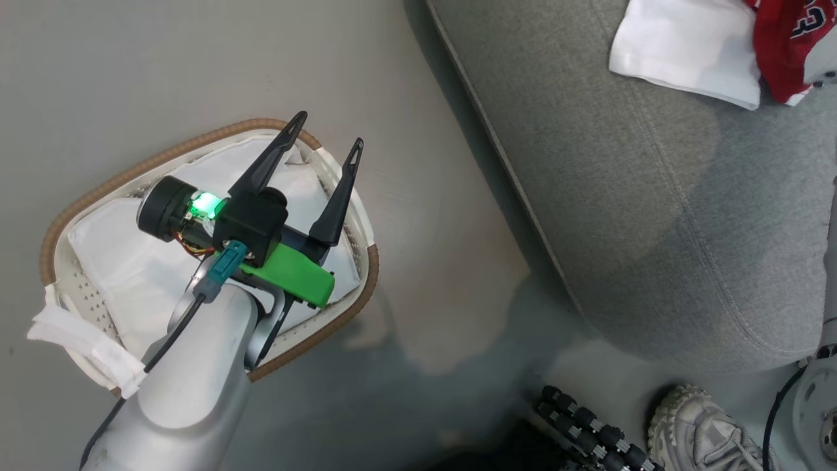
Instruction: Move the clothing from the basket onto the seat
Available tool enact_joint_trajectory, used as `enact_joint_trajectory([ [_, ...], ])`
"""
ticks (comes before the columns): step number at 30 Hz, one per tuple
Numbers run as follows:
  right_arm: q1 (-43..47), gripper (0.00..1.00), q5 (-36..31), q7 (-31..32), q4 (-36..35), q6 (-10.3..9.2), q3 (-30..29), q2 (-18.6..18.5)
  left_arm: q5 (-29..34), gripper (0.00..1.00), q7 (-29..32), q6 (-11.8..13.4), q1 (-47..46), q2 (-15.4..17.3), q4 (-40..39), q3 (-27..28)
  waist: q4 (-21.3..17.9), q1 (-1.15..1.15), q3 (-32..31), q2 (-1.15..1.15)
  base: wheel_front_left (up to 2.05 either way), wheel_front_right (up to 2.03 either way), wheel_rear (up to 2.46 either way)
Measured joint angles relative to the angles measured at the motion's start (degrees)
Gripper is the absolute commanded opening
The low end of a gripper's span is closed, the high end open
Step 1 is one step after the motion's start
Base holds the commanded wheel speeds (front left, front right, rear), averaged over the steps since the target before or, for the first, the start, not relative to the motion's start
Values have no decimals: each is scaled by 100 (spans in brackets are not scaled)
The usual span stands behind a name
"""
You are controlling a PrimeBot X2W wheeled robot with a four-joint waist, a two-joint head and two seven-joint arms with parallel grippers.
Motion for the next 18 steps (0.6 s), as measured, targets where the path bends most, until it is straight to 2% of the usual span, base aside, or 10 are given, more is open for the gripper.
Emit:
enact_joint_trajectory([
  [4,304,0,-10,0,-4,0,-149,186,-7,100,0,0,-41,19,20,10,130,0,151,0,0,0,0],
  [5,386,16,13,0,-31,0,-187,257,-26,100,0,0,-42,21,29,14,154,0,165,0,0,0,0],
  [6,479,45,41,0,-46,0,-210,315,-34,100,0,0,-42,22,44,16,164,0,159,0,0,0,0],
  [7,550,100,54,0,-69,0,-209,350,-36,100,0,0,-41,21,60,20,168,0,145,0,0,0,0],
  [18,1545,100,531,0,-800,0,308,430,-145,100,0,0,225,-261,208,159,116,0,-506,0,0,0,0],
])
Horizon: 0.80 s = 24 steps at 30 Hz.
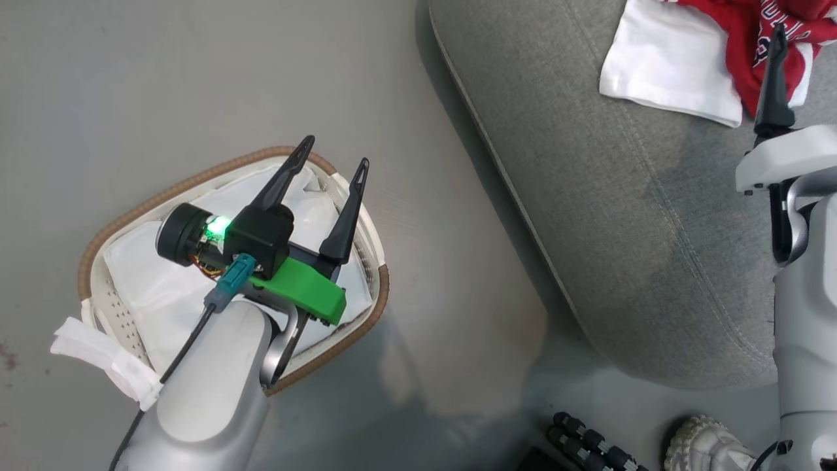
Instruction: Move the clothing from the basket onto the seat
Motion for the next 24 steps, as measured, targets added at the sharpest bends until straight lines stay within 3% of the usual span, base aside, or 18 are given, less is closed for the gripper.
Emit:
enact_joint_trajectory([
  [11,780,100,624,0,-669,0,892,121,-23,100,0,0,619,-367,190,376,166,-1,-1037,0,0,0,0],
  [24,1306,100,1157,0,-371,0,1861,331,98,100,0,5,1332,-589,482,1377,939,-1,-1954,0,0,0,0],
])
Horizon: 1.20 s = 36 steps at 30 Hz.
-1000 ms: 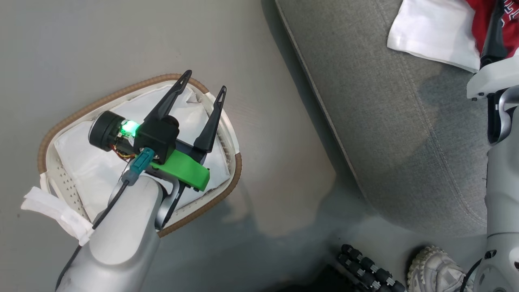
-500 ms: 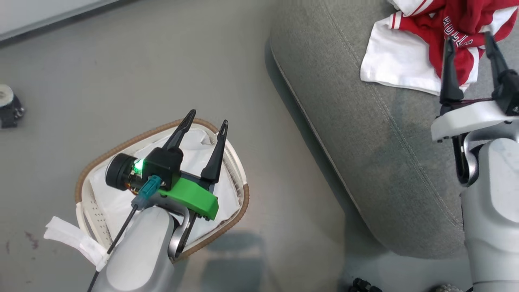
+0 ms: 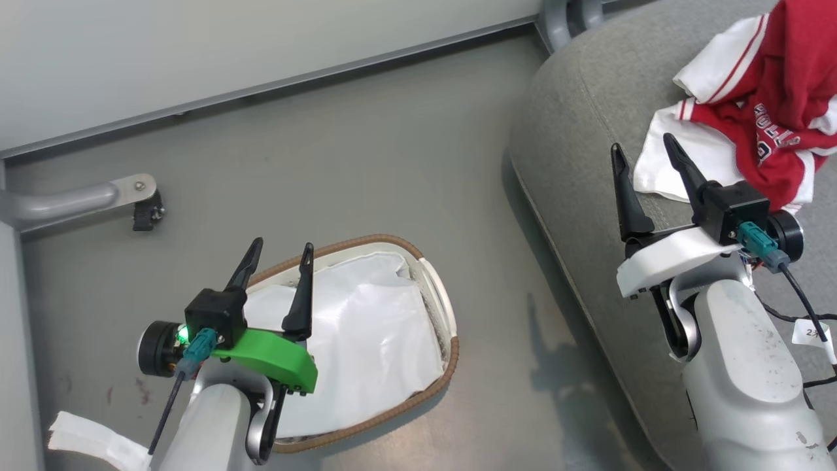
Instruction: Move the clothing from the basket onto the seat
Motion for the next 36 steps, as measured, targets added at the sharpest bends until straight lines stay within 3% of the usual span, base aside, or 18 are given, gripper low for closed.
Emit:
enact_joint_trajectory([
  [16,588,100,581,0,366,0,525,19,402,100,0,33,641,-47,236,1173,936,0,-852,0,0,0,0],
  [27,1193,100,714,0,514,0,588,18,533,100,0,74,1352,-113,148,1551,1190,0,-1352,0,0,0,0],
  [33,1391,100,772,0,522,0,627,20,260,100,0,48,1504,-129,124,1556,1263,0,-1487,0,0,0,0],
  [34,1405,0,781,0,521,0,637,20,175,0,0,32,1510,-129,125,1538,1267,0,-1491,0,0,0,0],
  [36,1455,0,784,1,602,0,636,37,166,0,2,27,1527,-145,221,1536,1267,0,-1493,0,0,0,0],
])
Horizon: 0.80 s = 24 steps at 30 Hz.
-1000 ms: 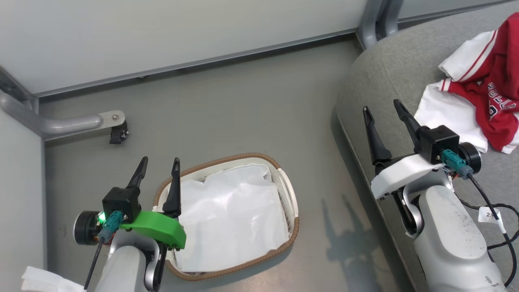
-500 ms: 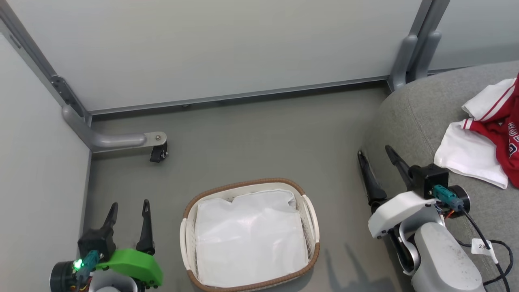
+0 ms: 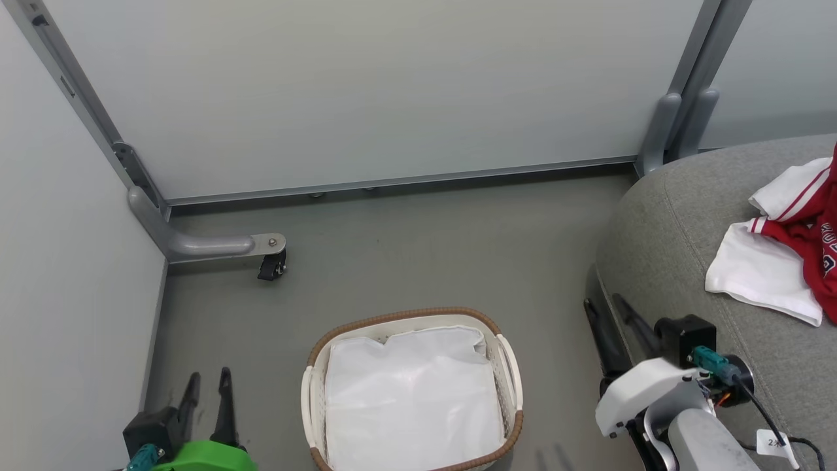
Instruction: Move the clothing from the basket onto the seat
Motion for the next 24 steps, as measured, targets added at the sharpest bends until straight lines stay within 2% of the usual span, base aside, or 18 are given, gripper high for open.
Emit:
enact_joint_trajectory([
  [5,227,0,73,55,194,0,-12,25,-45,0,69,0,40,-37,213,12,-4,0,-3,0,0,0,0],
  [24,332,0,2013,560,-220,0,-309,24,-2016,0,577,-1,34,-40,-152,114,-57,0,-14,0,0,0,0],
])
